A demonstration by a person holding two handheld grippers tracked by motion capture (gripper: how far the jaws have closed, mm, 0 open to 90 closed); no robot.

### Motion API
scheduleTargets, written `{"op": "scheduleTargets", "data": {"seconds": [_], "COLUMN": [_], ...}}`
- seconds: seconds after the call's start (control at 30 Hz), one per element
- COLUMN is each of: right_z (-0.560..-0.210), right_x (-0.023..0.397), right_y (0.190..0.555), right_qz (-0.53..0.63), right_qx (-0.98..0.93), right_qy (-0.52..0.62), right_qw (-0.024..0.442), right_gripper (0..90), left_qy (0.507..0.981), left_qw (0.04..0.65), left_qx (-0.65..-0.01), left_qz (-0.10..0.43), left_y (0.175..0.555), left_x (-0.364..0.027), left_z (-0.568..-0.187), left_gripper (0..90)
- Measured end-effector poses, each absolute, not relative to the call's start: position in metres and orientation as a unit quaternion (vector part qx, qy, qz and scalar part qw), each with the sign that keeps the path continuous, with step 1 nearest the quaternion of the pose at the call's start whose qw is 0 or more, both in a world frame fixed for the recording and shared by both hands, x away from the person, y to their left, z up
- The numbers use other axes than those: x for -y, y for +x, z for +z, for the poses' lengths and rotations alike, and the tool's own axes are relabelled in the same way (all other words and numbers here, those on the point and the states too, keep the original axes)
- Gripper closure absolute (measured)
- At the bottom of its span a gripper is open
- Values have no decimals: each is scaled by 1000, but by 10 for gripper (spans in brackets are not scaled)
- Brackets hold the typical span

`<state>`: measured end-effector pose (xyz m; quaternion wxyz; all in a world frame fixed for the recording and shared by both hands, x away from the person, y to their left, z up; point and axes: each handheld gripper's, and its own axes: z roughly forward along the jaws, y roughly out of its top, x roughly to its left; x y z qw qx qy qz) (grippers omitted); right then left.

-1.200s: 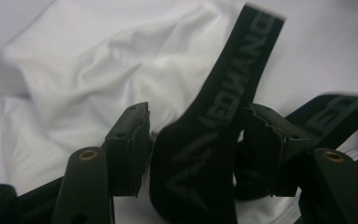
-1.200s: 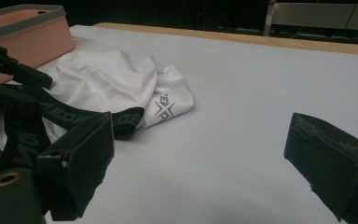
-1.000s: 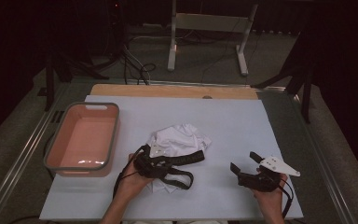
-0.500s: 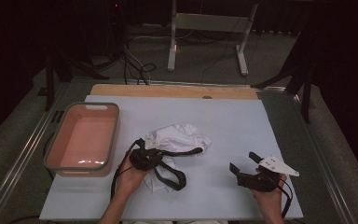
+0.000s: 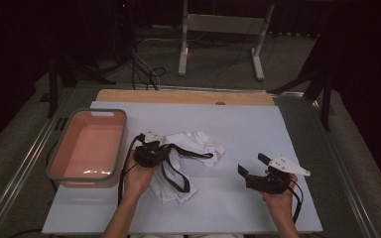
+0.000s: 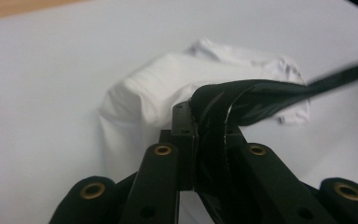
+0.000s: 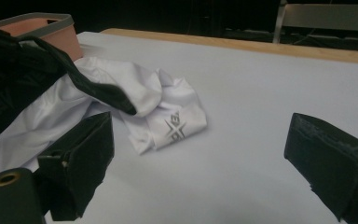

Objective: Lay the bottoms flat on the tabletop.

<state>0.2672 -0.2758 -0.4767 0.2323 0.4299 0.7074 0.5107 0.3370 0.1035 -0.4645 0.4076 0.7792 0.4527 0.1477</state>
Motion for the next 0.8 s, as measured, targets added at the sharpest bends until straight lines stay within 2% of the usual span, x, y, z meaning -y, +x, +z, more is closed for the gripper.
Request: {"op": "scheduleTargets", "data": {"seconds": [0.4, 0.8], "right_z": [-478, -492], "right_x": [241, 213], "right_y": [305, 334], "right_qz": [490, 444], "right_qx": [-730, -765], "right_qy": [426, 431], "right_qw": [214, 179], "right_gripper": [83, 108], "left_qy": [755, 754], "left_qw": [431, 432], "left_qx": [-468, -466], "left_qz": [162, 163], "left_y": [341, 340], "left_x": [-116, -117], "left_z": [-448, -445], "left_gripper": [834, 833]}}
